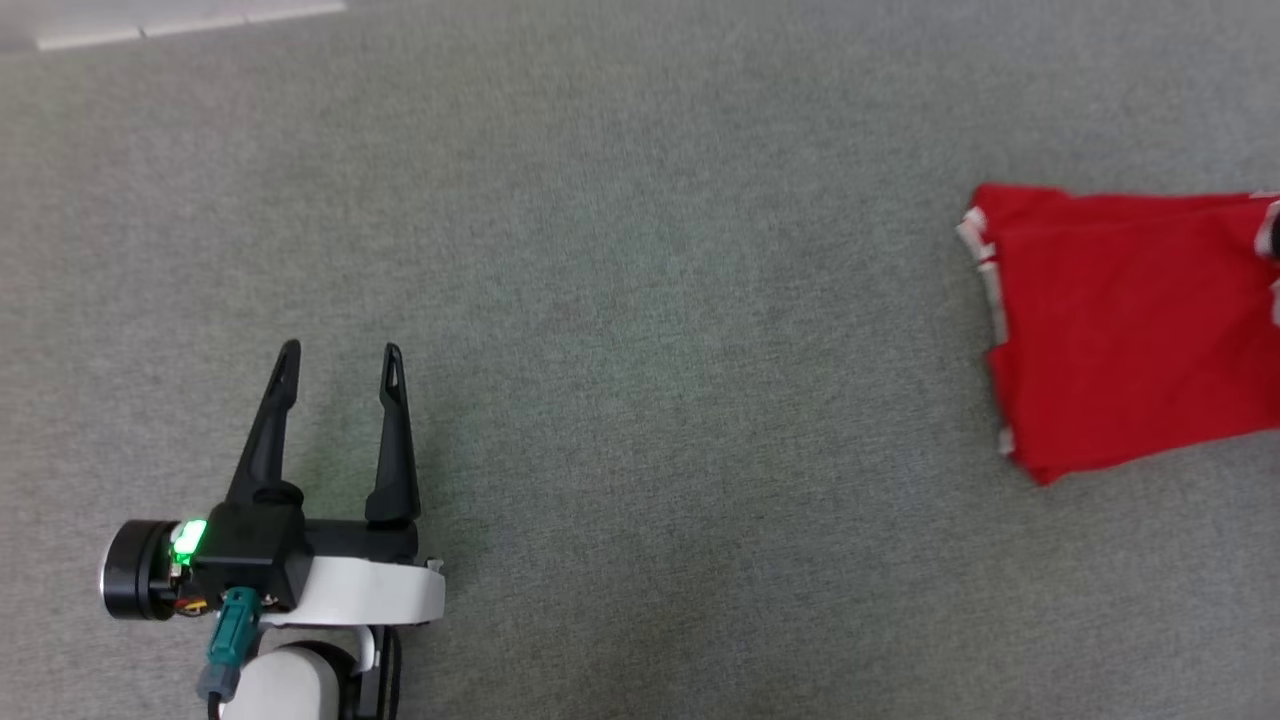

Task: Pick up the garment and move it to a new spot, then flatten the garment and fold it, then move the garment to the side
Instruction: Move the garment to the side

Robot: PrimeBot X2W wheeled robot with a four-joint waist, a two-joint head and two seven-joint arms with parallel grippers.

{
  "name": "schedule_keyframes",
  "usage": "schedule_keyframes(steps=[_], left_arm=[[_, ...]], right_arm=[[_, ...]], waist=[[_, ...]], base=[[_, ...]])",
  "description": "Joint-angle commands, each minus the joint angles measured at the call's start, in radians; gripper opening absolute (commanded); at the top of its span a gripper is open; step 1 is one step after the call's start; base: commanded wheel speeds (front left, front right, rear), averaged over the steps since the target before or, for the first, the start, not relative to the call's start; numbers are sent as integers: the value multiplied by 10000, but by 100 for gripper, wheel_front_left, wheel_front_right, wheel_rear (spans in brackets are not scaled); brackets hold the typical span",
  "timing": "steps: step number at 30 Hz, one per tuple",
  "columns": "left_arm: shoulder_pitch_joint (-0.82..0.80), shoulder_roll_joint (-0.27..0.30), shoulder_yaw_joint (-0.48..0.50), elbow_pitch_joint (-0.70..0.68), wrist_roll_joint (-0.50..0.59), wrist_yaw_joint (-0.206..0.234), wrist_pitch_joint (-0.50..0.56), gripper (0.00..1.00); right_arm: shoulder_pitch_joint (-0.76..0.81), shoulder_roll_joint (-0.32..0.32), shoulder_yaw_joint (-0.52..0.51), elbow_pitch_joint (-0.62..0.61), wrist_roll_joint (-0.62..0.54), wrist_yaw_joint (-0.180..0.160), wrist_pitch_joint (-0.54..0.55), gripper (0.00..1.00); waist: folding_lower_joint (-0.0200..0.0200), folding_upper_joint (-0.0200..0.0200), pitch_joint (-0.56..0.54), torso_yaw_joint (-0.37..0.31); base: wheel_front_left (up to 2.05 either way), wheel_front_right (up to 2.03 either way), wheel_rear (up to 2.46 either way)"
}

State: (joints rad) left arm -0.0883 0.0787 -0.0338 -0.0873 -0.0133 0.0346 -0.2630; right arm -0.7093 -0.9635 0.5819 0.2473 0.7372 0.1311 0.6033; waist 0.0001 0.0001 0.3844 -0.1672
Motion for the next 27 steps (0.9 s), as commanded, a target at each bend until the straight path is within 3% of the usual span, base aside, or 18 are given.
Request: schedule_keyframes(steps=[1, 11, 16, 17, 18, 23, 27], left_arm=[[-189, 54, 10, -92, 51, -38, -21, 100], [-538, 323, 150, -554, 98, -45, -21, 100], [-618, 385, 191, -572, 70, -13, -20, 100], [-605, 385, 196, -534, 56, -10, -20, 100], [-592, 370, 176, -492, 39, -9, -20, 100], [-496, 227, 93, -330, -74, 44, -20, 100], [-228, 110, 69, -182, -164, 107, -20, 100]], right_arm=[[-231, -23, -272, 474, -47, -7, -184, 0], [-1153, 246, -1925, 3511, -1259, -9, -1126, 0], [-1430, 890, -2376, 4286, -1633, -9, -1771, 0], [-1508, 1008, -2453, 4400, -1747, -9, -1932, 34], [-1537, 1105, -2468, 4497, -1884, -9, -2059, 100], [-1506, 1200, -2688, 4864, -2638, -9, -2789, 100], [-1461, 1272, -3147, 4675, -3196, -9, -4081, 100]], waist=[[-1, -1, 528, 19], [-1, -1, 1566, 71], [-1, -1, 1614, 51], [-1, -1, 1562, 40], [-1, -1, 1492, 46], [-1, -1, 868, 181], [-1, -1, 133, 354]], base=[[0, 0, 0], [0, 0, 0], [0, 0, 0], [0, 0, 0], [0, 0, 0], [0, 0, 0], [0, 0, 0]])
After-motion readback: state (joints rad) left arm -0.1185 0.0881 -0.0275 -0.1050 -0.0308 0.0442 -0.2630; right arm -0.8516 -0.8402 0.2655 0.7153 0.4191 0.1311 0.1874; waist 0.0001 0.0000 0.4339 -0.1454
